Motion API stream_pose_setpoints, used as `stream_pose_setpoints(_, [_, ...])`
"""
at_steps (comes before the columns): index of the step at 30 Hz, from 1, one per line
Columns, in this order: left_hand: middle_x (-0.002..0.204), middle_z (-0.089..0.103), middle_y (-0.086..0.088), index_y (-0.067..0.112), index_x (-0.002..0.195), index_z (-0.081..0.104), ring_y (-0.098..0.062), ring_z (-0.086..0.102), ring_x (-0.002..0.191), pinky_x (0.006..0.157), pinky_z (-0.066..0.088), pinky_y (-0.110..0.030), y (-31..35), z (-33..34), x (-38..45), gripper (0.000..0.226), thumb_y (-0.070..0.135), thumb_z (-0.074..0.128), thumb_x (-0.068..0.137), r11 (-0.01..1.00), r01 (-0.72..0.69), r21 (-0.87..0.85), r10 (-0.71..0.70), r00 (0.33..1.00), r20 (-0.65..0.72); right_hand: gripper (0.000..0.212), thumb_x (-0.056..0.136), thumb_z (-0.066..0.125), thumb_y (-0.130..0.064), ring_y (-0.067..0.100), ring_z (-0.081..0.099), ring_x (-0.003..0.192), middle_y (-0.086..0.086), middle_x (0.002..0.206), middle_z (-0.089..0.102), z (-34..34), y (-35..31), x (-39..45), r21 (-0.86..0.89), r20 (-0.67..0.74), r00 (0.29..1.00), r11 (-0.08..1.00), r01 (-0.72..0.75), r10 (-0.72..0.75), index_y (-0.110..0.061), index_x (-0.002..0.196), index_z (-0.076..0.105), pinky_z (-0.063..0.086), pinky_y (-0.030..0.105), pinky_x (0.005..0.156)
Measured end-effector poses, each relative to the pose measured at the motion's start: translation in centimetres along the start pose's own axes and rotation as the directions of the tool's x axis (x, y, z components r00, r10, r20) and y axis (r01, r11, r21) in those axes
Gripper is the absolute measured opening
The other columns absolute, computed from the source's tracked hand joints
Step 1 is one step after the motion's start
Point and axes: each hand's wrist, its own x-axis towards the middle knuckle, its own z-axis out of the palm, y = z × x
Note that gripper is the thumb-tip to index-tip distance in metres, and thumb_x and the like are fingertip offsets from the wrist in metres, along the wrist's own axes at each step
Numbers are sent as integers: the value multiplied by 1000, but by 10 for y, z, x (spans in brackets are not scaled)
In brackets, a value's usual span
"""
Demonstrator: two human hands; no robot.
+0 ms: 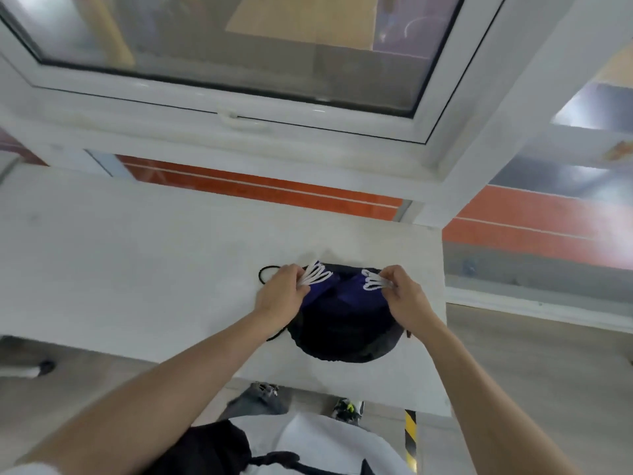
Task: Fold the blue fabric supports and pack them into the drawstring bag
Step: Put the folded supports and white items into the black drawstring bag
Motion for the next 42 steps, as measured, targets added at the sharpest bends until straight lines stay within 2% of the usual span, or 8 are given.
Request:
stream_pose_setpoints(4, [116, 64, 11, 26, 116, 57, -17, 64, 102, 85, 52, -39, 4, 12, -8, 21, 34, 61, 97, 997, 70, -18, -70, 997, -43, 26, 100, 48, -7, 11, 55, 73, -8, 85, 62, -2, 17, 9, -28, 111, 990, 995, 93, -89, -32, 104, 55, 40, 24, 61])
stream_pose_setpoints(10, [120, 60, 6, 25, 116, 57, -20, 61, 105, 86, 50, -40, 16, 29, -21, 21, 31, 61, 96, 993, 91, 77, -85, 993, -81, 25, 103, 45, -17, 17, 59, 77, -7, 88, 63, 8, 33, 16, -127, 173, 979, 984, 128, -105, -40, 106, 55, 52, 37, 71])
stream_pose_setpoints(14, [117, 58, 8, 28, 111, 56, -19, 61, 104, 83, 51, -40, 17, 33, -26, 15, 31, 60, 96, 985, 78, 156, -70, 996, -58, 24, 99, 48, -9, 21, 56, 78, -7, 85, 60, -1, 38, 19, -212, 233, 952, 945, 250, -200, -30, 107, 57, 50, 39, 71])
stream_pose_setpoints(21, [122, 55, 9, 27, 119, 55, -18, 58, 107, 85, 49, -38, 11, 30, -29, 21, 31, 58, 98, 967, 109, 228, -102, 994, -44, 28, 96, 47, -4, 20, 55, 73, -6, 81, 58, 4, 38, 32, -393, 412, 901, 865, 311, -137, -32, 104, 50, 46, 37, 66])
stream_pose_setpoints(24, [122, 55, 10, 28, 119, 55, -18, 59, 107, 85, 49, -37, 11, 30, -30, 22, 32, 58, 98, 965, 107, 239, -101, 994, -38, 26, 97, 47, -7, 19, 55, 75, -4, 89, 62, 17, 47, 33, -429, 404, 908, 855, 291, -106, -30, 109, 51, 45, 34, 67])
stream_pose_setpoints(32, [122, 56, 10, 29, 122, 55, -19, 59, 108, 88, 51, -40, 13, 28, -31, 23, 32, 56, 100, 967, 56, 247, -53, 998, -20, 40, 97, 51, -9, 29, 62, 110, 1, 123, 69, 36, 70, 38, -466, 318, 936, 835, 292, -150, -26, 131, 62, 51, 38, 93])
stream_pose_setpoints(35, [121, 56, 10, 29, 125, 57, -17, 58, 108, 88, 52, -40, 19, 27, -31, 25, 32, 56, 101, 975, -5, 222, 11, 1000, -28, 41, 97, 61, -14, 33, 56, 124, 6, 133, 65, 37, 66, 36, -430, 271, 929, 832, 351, -252, -17, 137, 63, 45, 43, 108])
stream_pose_setpoints(42, [125, 60, 6, 23, 132, 61, -19, 57, 117, 90, 51, -39, 28, 26, -26, 32, 27, 58, 100, 938, -273, 216, 278, 960, 4, 67, 94, 72, -33, 17, 52, 132, -1, 146, 55, 31, 20, 18, -182, 205, 810, 792, 583, -549, -21, 153, 43, 45, 33, 112])
